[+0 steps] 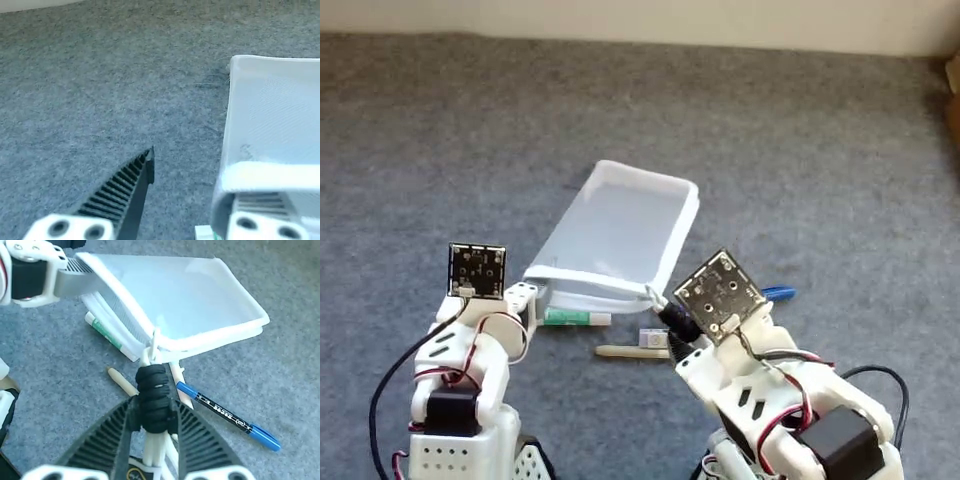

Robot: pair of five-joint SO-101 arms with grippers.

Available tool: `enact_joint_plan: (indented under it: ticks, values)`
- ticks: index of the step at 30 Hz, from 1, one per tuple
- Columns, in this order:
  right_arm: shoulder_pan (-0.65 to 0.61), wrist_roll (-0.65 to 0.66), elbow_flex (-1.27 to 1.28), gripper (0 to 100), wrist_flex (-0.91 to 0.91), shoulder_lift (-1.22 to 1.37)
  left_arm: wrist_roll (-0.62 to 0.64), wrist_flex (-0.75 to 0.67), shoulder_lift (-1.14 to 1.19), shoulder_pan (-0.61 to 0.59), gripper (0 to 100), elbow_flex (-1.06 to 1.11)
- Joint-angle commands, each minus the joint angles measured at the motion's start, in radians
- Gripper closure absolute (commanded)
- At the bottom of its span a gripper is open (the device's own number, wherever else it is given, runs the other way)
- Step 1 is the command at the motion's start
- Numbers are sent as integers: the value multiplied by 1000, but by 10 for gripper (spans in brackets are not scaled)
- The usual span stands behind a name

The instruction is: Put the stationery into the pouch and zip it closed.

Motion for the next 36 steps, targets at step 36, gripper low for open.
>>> enact_joint_plan:
  ticks: [36]
  values:
    - [156,83,101,843,-174,127,-14,376,-2,-165,993,-371]
